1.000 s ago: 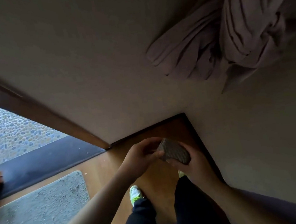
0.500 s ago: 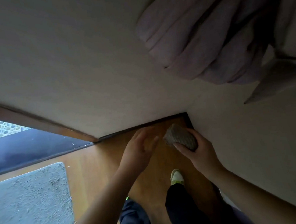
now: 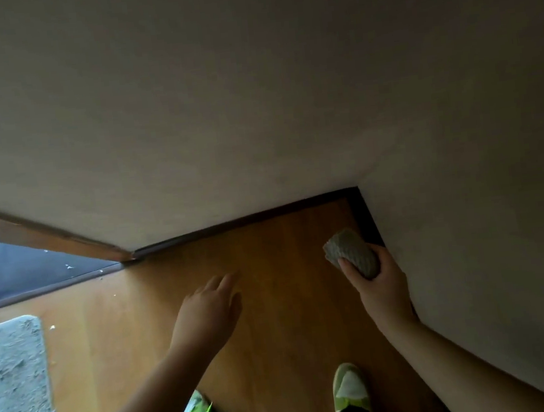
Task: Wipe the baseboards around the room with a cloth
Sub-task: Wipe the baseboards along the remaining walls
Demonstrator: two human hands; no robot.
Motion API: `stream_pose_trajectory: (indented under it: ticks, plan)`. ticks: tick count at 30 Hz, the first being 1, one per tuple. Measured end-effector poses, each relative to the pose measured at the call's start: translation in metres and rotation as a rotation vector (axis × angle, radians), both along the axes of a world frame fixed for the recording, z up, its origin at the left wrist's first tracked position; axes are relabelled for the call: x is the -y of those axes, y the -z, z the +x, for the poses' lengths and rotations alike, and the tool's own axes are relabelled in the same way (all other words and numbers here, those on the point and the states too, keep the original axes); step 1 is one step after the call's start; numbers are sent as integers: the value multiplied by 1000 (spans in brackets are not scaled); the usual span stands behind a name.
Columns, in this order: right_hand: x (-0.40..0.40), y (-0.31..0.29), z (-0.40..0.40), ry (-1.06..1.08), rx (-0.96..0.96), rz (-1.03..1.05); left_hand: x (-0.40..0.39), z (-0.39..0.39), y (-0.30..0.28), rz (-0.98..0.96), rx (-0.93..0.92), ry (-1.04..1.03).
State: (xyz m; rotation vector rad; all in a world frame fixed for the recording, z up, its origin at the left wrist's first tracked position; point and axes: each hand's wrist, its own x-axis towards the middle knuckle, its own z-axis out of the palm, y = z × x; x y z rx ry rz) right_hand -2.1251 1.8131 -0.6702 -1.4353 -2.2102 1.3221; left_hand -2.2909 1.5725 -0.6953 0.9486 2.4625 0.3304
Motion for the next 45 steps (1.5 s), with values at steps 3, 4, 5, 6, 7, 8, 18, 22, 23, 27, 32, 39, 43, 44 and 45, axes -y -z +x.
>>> stream_pose_trajectory:
  ticks: [3,4,5,6,7,8,18,22,23,27,32,39,43,44,45]
  plan:
    - [-23,69,0,-9,27,38,-7,13,68,-60,2,28]
    - [-31,90,0,-11,35,52,-10,17,88,-74,11,34]
    - [-39,109,-1,-14,42,68,-13,20,107,-85,14,35]
    - [-48,127,-4,-15,51,86,-16,21,125,-93,16,32]
    - [-56,145,-6,-15,63,106,-20,21,142,-101,20,29]
    - [-64,161,-10,-12,74,125,-23,21,157,-110,23,29]
    - [-118,268,-45,-1,91,143,-40,-1,267,-204,-4,131]
    - [-135,298,-58,-35,73,122,-64,-12,298,-225,-58,205]
    - [-140,307,-59,-45,80,126,-69,-13,307,-240,-69,221]
    - [-155,339,-65,9,163,206,-76,-14,343,-331,-16,202]
    - [-187,368,-91,159,311,290,-71,-12,383,-266,-41,144]
    - [-193,385,-115,251,499,351,-73,-12,385,-252,-33,129]
    - [-192,390,-117,239,522,385,-76,-13,374,-301,-37,151]
    - [-193,391,-116,232,519,392,-76,-12,373,-307,-38,157]
    - [-193,391,-116,227,515,388,-76,-13,371,-310,-34,159]
